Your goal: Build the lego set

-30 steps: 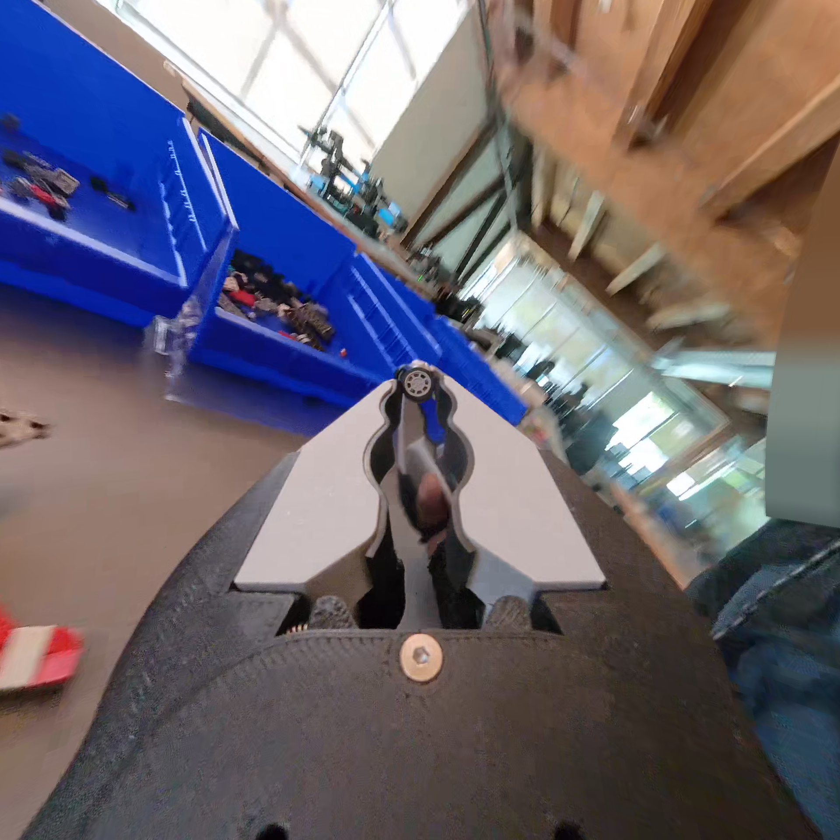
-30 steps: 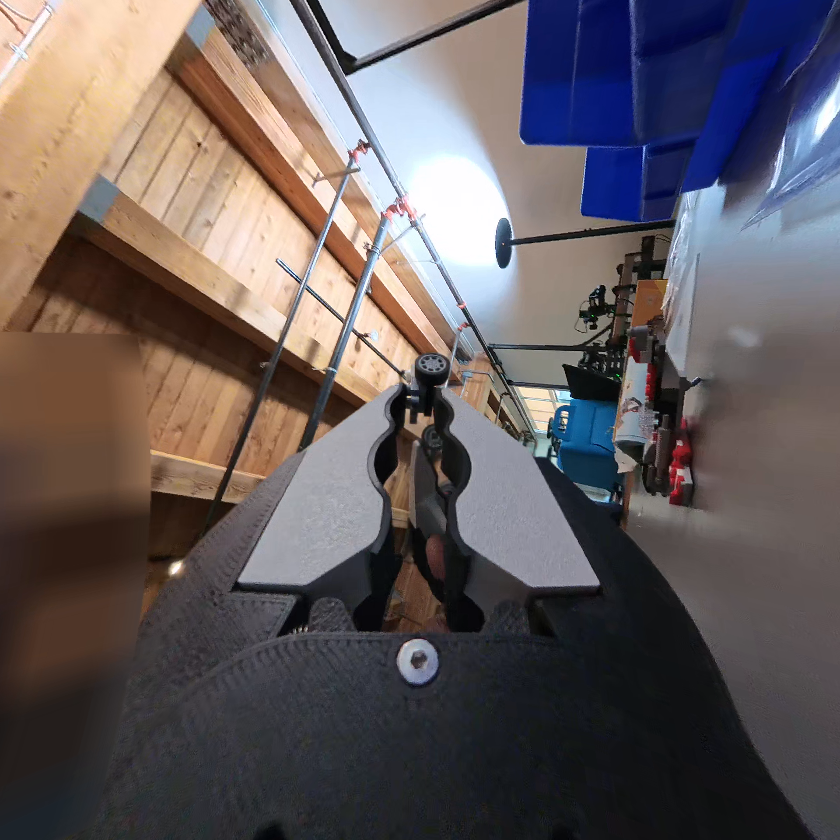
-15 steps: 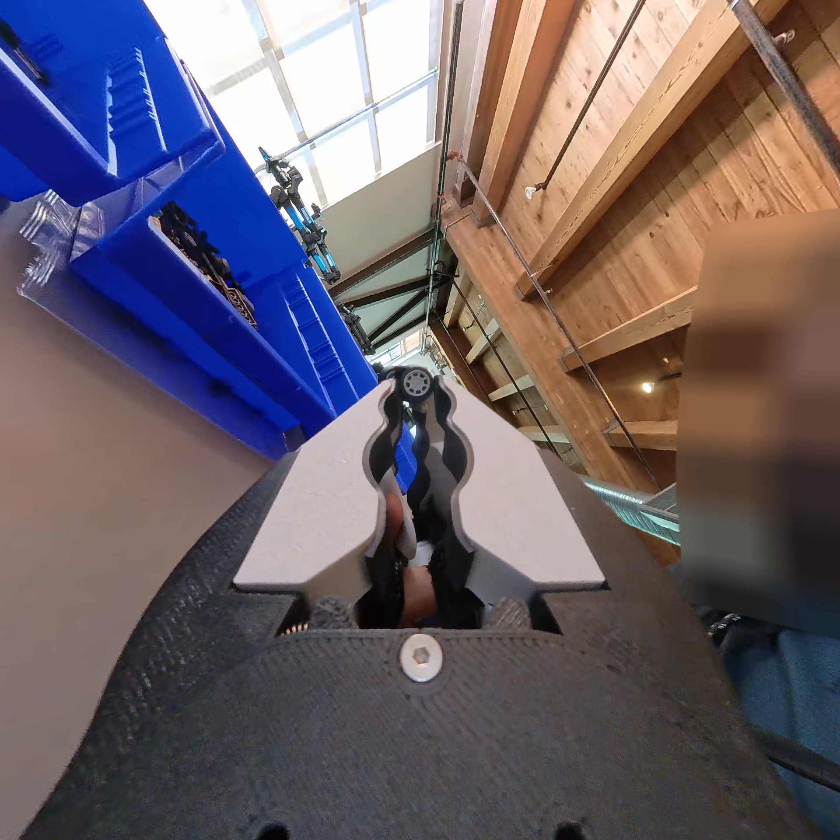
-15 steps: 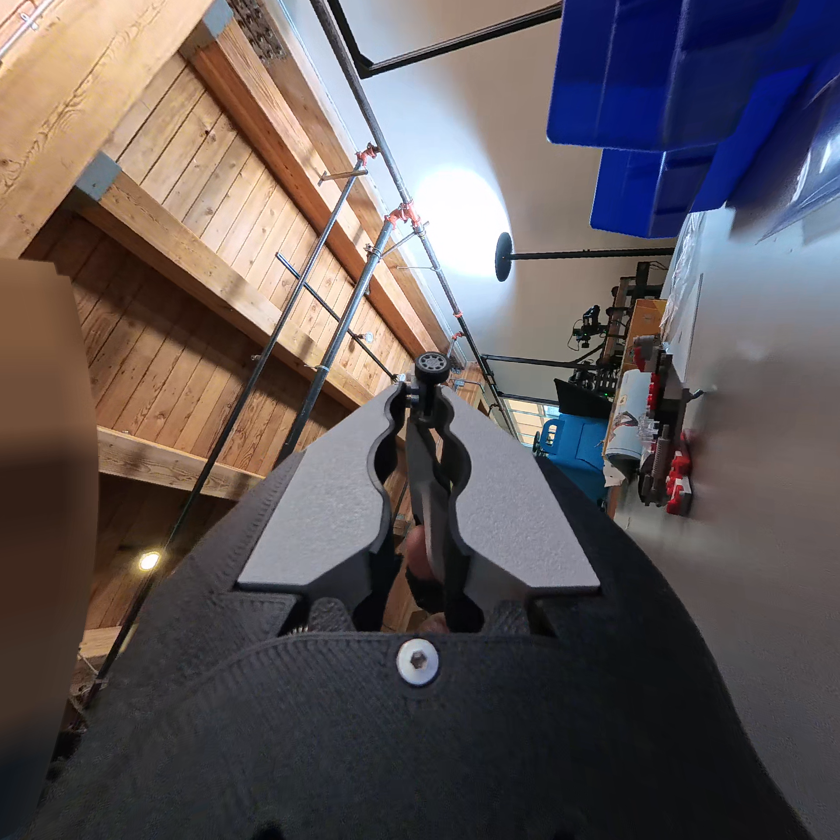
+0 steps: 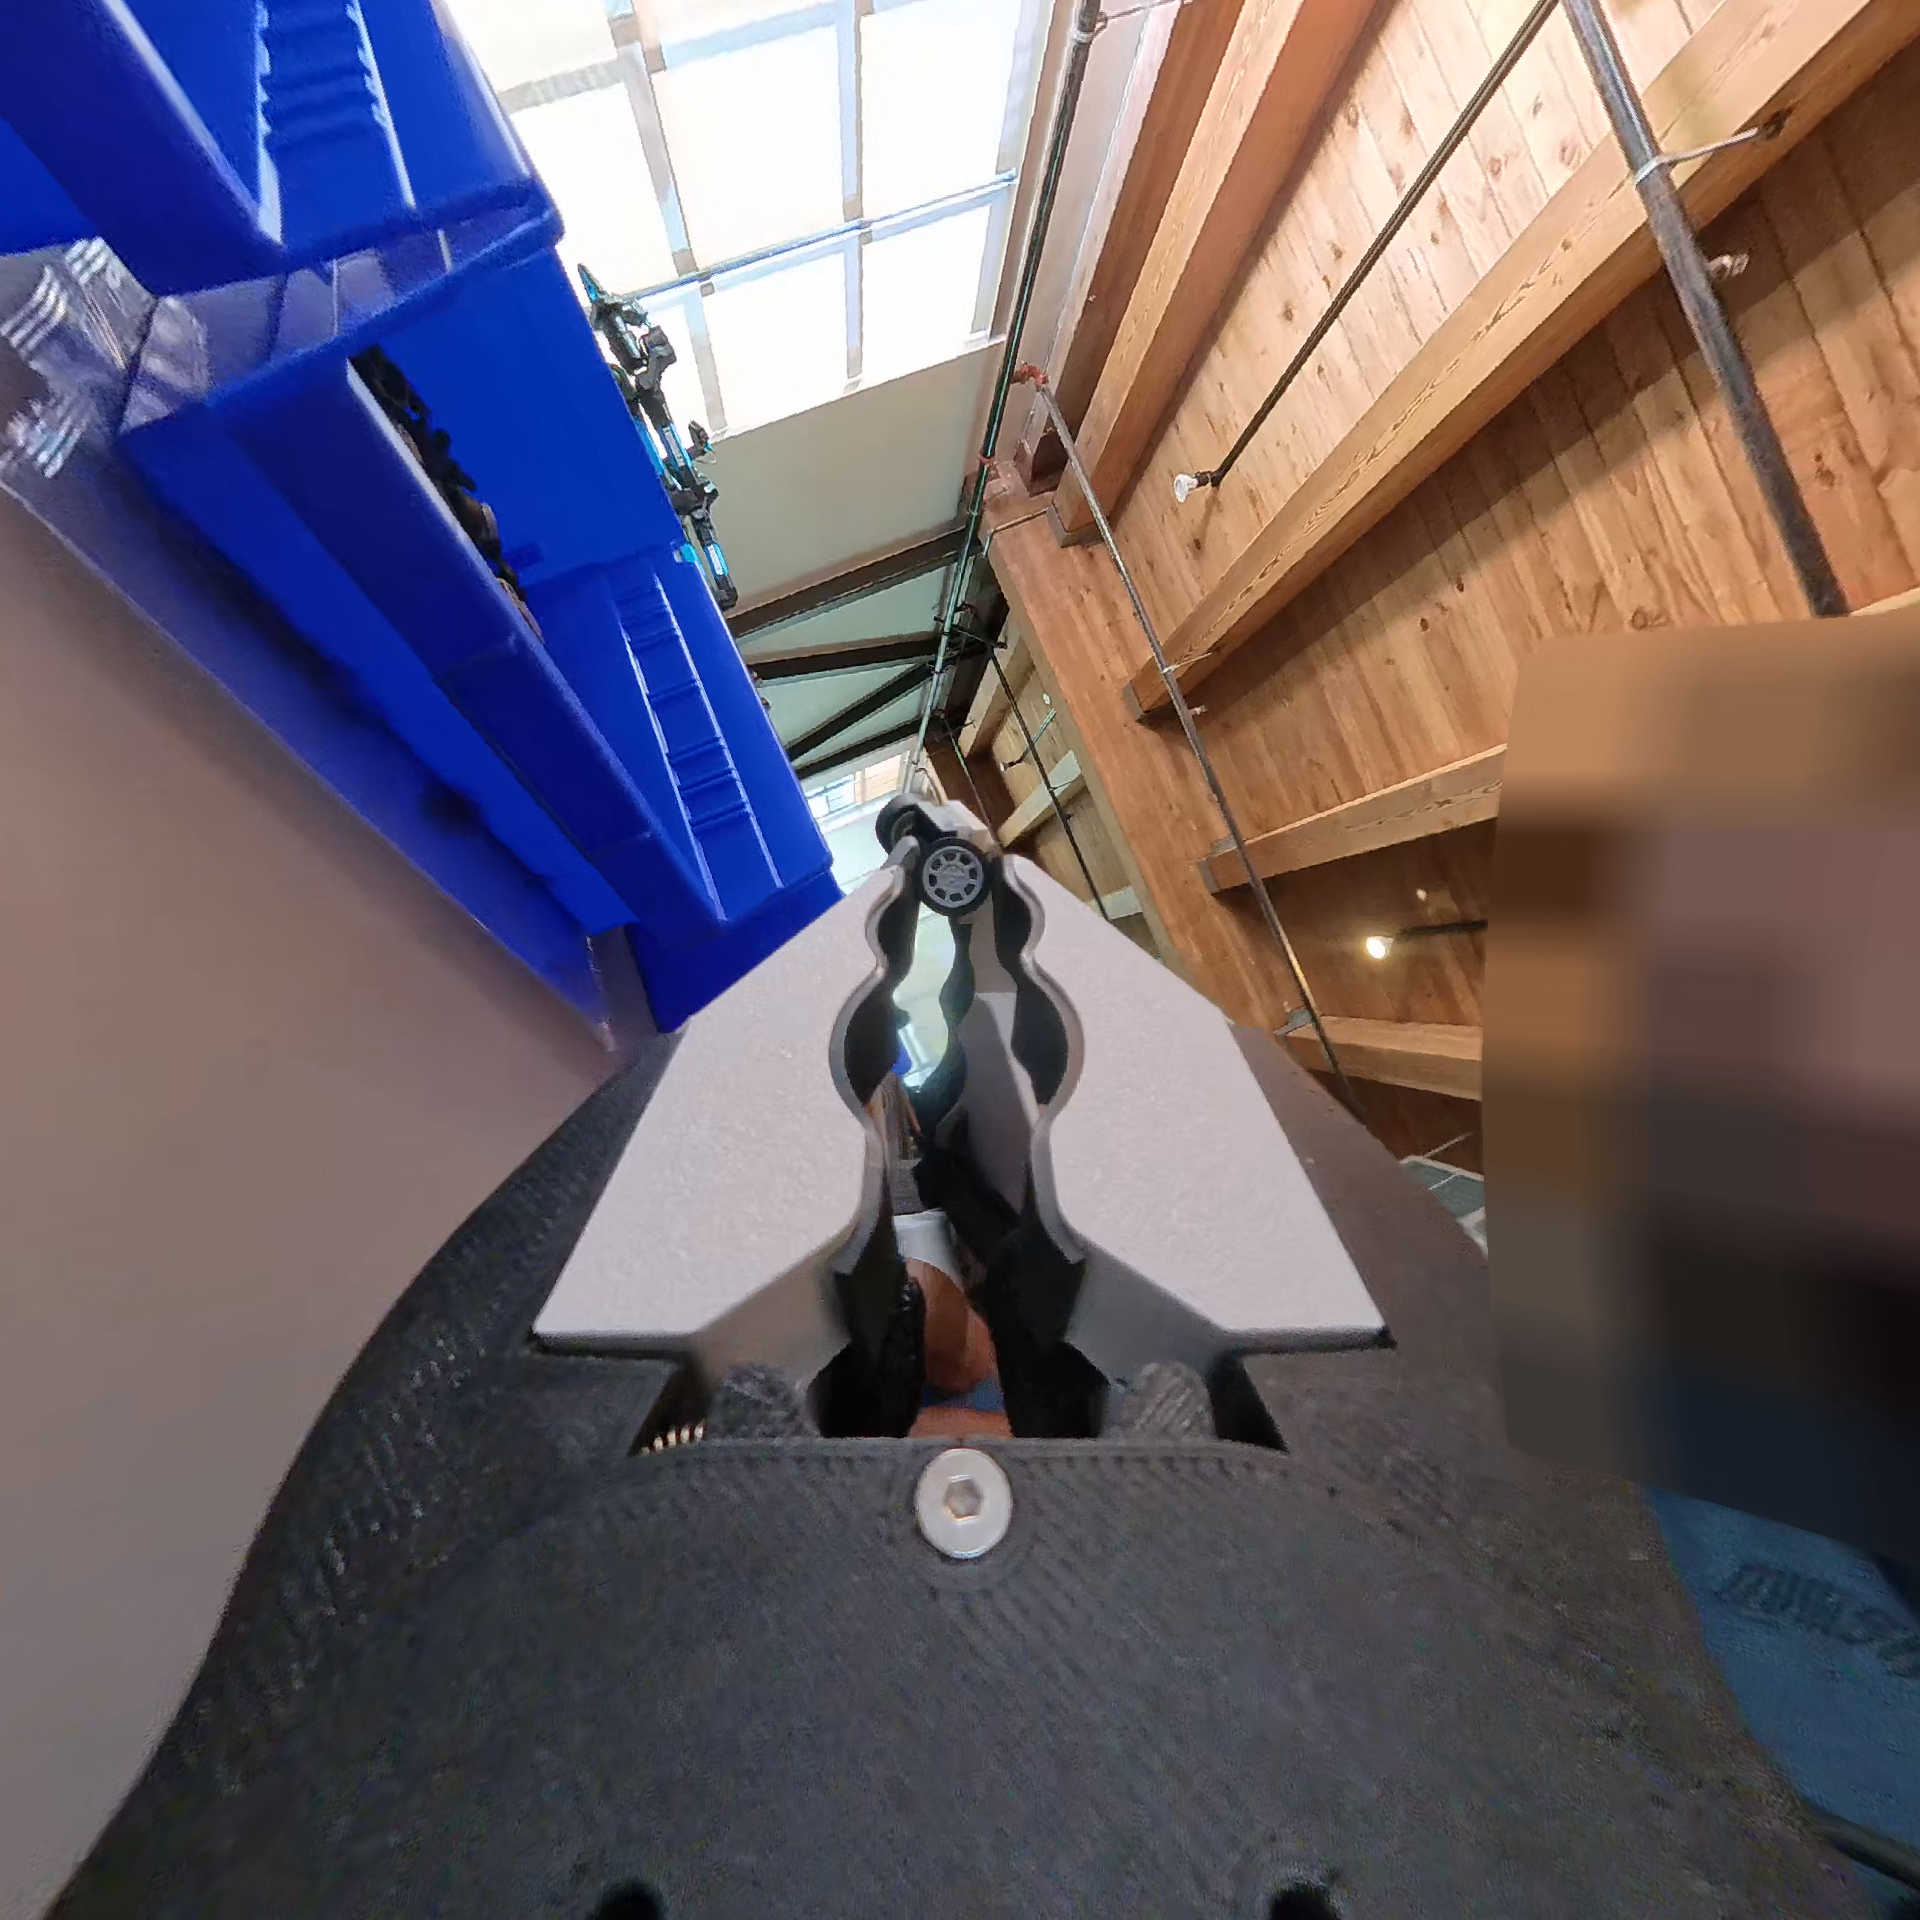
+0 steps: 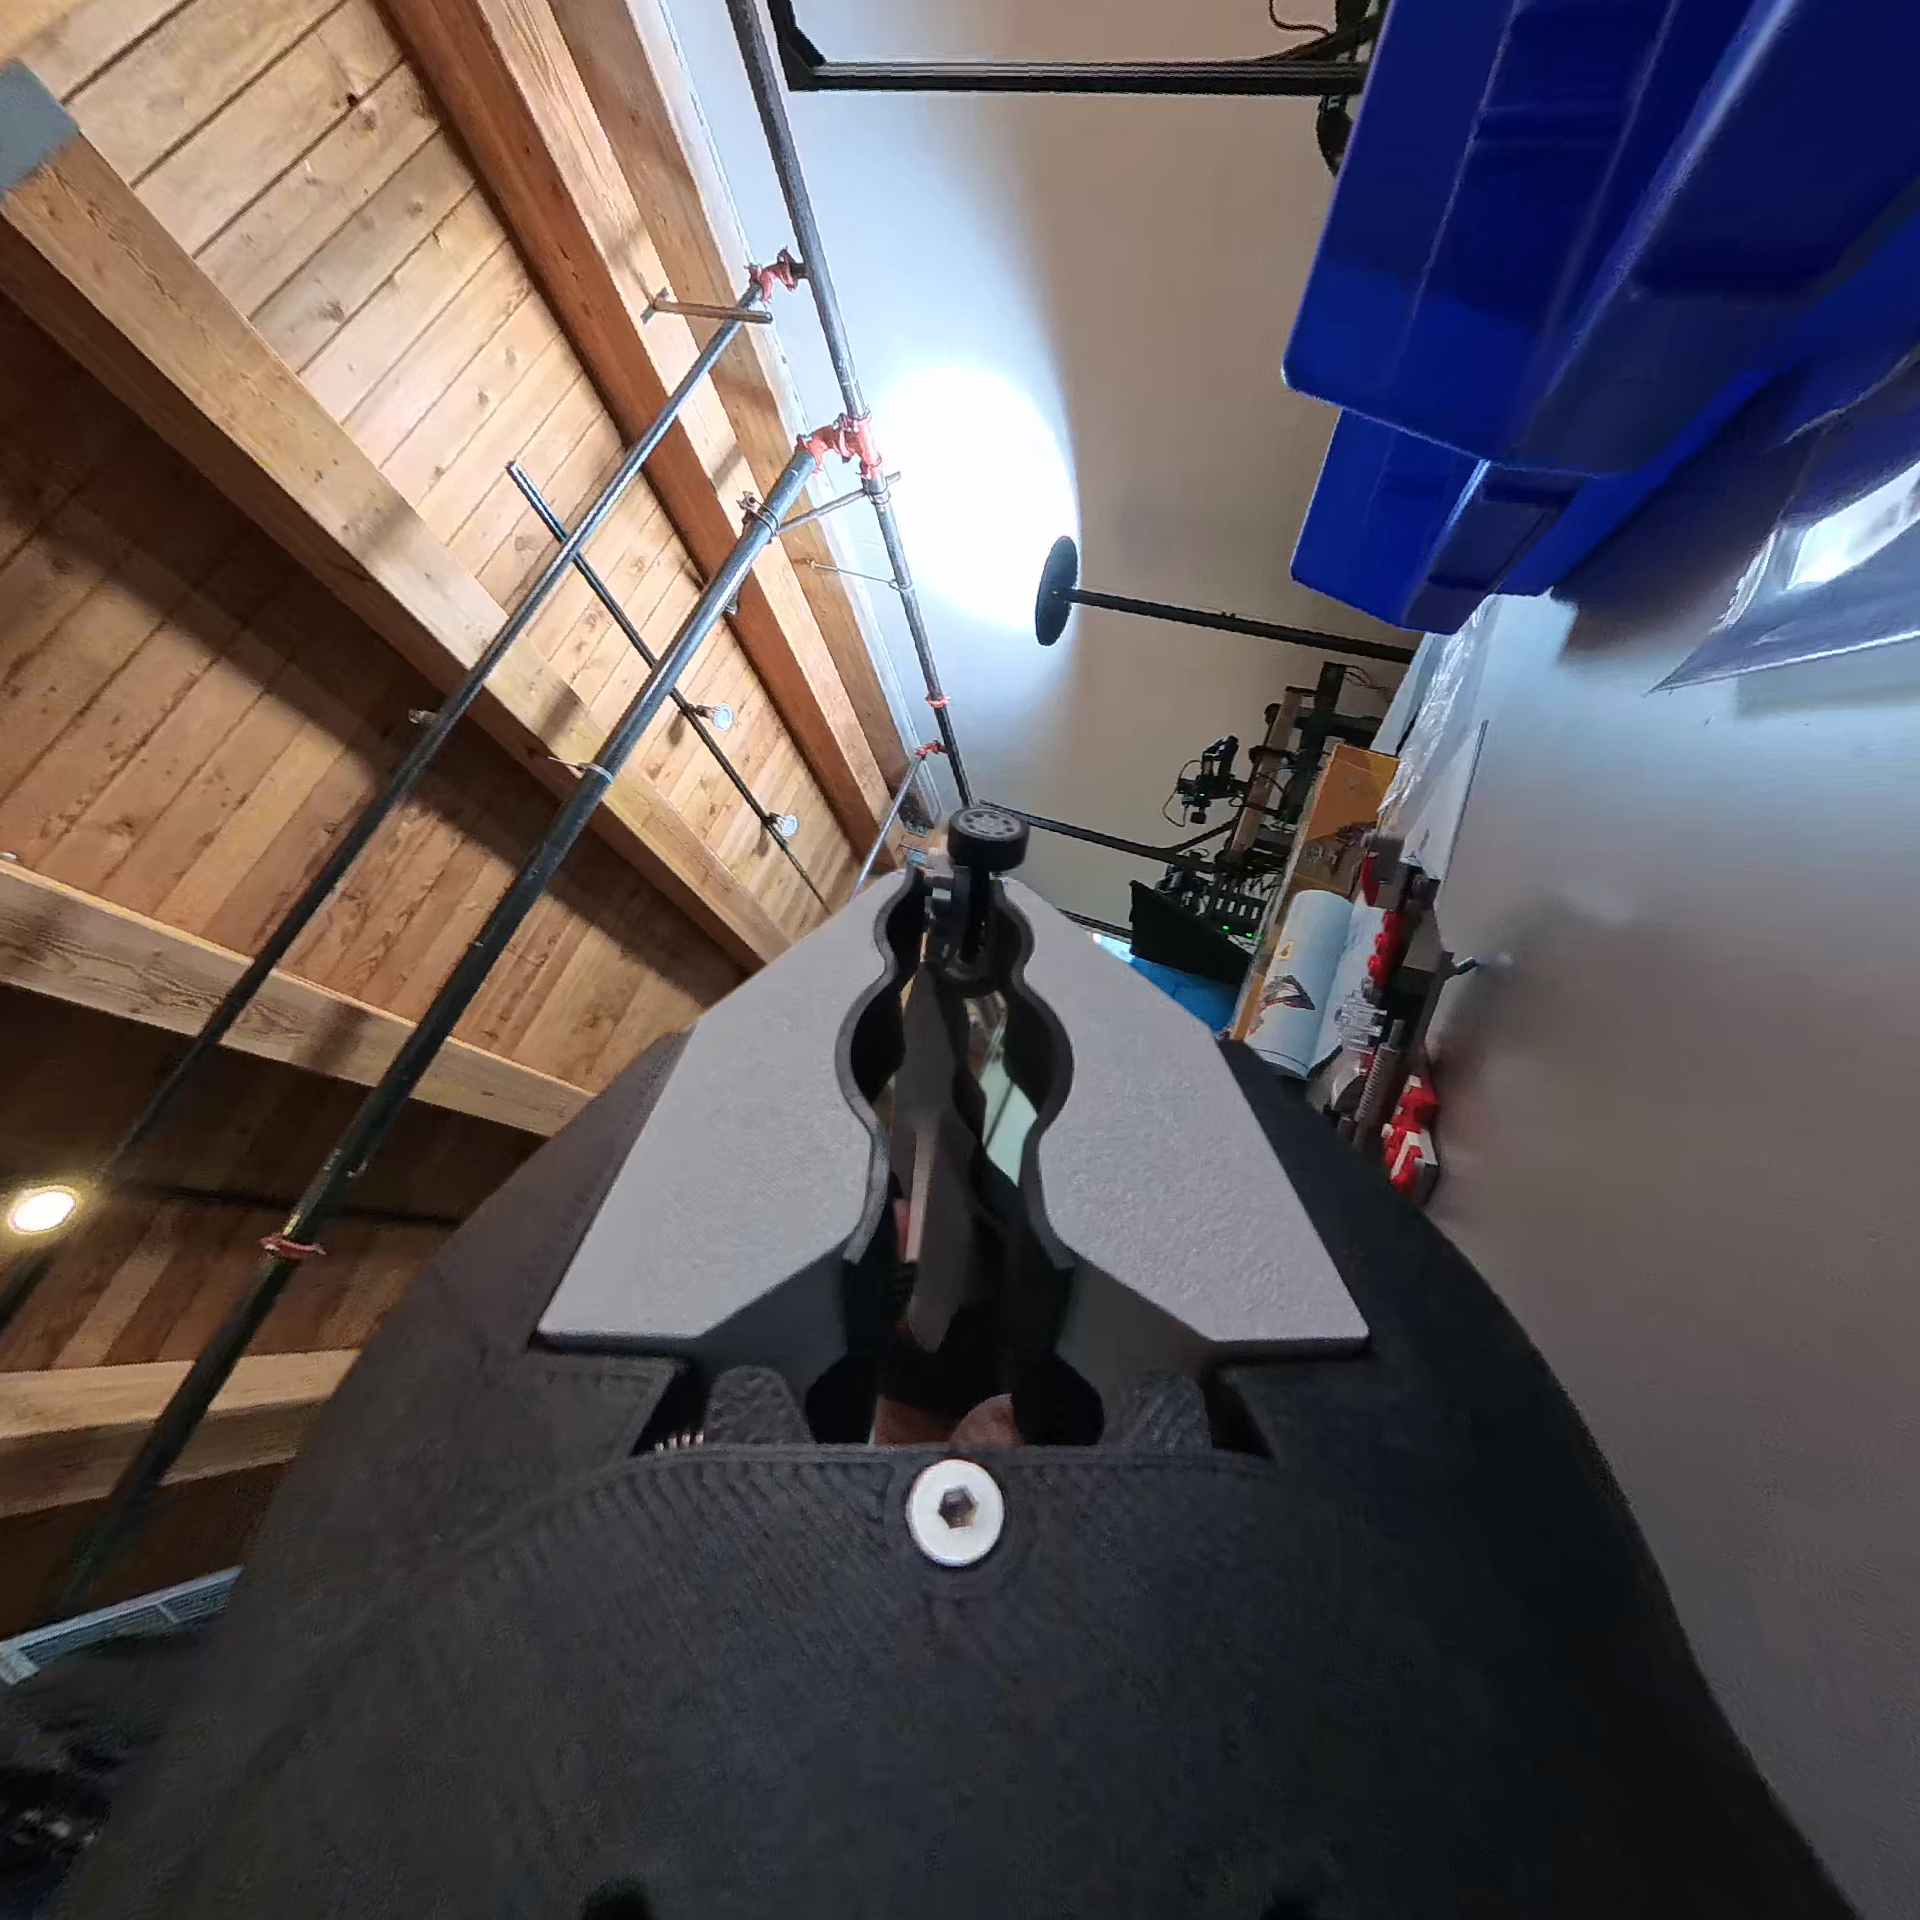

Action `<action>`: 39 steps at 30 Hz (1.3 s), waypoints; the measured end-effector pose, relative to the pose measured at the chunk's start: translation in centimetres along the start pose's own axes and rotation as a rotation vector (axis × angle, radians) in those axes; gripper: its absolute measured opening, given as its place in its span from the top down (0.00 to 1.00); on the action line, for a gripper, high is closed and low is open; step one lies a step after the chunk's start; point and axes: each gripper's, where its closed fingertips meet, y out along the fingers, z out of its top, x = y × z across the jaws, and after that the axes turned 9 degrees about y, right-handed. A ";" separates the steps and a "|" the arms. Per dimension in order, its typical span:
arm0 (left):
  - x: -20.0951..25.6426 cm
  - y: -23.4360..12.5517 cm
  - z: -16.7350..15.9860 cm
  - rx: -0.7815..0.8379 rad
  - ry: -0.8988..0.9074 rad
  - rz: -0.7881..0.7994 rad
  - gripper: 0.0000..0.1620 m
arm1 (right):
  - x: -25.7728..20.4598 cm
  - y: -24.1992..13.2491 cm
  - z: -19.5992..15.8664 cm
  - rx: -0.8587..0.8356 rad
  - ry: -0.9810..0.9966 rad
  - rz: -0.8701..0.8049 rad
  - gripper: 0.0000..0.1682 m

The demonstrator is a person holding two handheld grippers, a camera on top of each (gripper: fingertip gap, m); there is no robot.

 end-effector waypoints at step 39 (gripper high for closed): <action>1.3 -1.2 0.8 -0.338 0.665 0.112 0.91 | -0.9 0.4 -2.0 -0.132 -0.117 -0.003 0.93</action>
